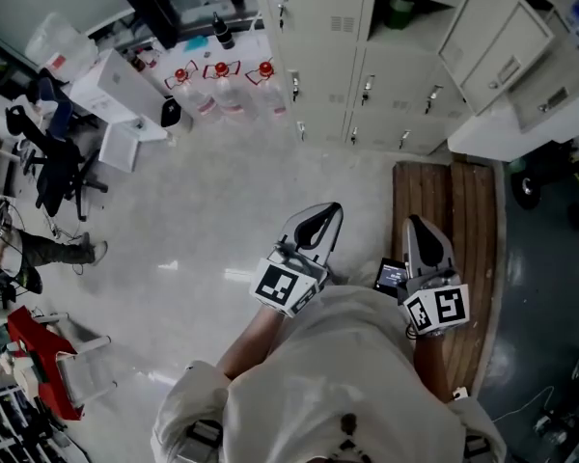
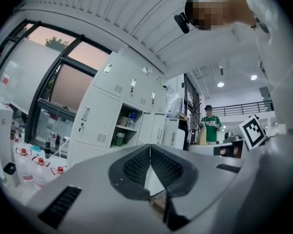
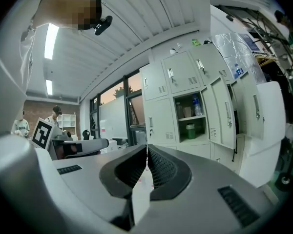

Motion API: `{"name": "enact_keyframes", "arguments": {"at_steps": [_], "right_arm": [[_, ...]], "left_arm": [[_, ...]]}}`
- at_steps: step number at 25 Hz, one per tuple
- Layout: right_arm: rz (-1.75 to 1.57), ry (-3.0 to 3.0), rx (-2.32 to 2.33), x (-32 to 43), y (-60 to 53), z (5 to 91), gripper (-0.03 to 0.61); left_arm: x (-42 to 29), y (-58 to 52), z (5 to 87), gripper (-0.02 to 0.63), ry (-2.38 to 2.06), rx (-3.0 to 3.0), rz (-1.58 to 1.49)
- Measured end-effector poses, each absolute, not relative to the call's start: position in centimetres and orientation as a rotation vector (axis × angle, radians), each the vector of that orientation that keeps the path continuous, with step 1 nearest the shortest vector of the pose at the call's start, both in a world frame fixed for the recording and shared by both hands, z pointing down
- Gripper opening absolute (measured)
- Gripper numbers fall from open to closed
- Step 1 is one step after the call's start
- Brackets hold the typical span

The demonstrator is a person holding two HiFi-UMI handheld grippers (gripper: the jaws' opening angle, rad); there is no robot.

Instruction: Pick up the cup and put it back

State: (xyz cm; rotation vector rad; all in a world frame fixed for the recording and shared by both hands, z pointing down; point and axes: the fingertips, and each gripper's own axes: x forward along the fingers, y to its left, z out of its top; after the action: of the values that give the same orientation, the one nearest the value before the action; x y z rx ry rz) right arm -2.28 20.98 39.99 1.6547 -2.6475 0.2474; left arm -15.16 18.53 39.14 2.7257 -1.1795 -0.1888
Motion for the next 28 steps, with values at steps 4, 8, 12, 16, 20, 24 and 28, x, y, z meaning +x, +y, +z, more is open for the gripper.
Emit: {"name": "enact_keyframes", "arguments": {"at_steps": [4, 8, 12, 16, 20, 24, 28], "right_arm": [[0.284, -2.618, 1.677, -1.3, 18.6, 41.1, 0.028], [0.334, -2.615, 1.677, 0.3, 15.8, 42.5, 0.028], [0.366, -2.63, 1.664, 2.1, 11.2, 43.2, 0.028], [0.362, -2.644, 1.647, 4.2, 5.6, 43.1, 0.028], [0.369, -2.683, 1.568, 6.1, 0.6, 43.3, 0.028], [0.339, -2.723, 1.493, 8.0, -3.8, 42.9, 0.028], [0.305, -2.758, 1.45, 9.8, -7.5, 42.4, 0.028]], "left_arm": [[-14.2, 15.8, 39.9, 0.009, -1.139, 2.735, -0.163], [-12.8, 12.7, 40.7, 0.009, -1.133, 2.732, -0.133], [-11.0, 9.0, 40.7, 0.009, -1.161, 2.721, -0.115], [-8.7, 4.6, 40.4, 0.009, -1.181, 2.72, -0.093], [-6.6, 0.0, 40.1, 0.009, -1.231, 2.713, -0.078], [-4.3, -3.8, 39.4, 0.009, -1.294, 2.697, -0.097], [-2.0, -6.6, 39.3, 0.009, -1.327, 2.679, -0.121]]}}
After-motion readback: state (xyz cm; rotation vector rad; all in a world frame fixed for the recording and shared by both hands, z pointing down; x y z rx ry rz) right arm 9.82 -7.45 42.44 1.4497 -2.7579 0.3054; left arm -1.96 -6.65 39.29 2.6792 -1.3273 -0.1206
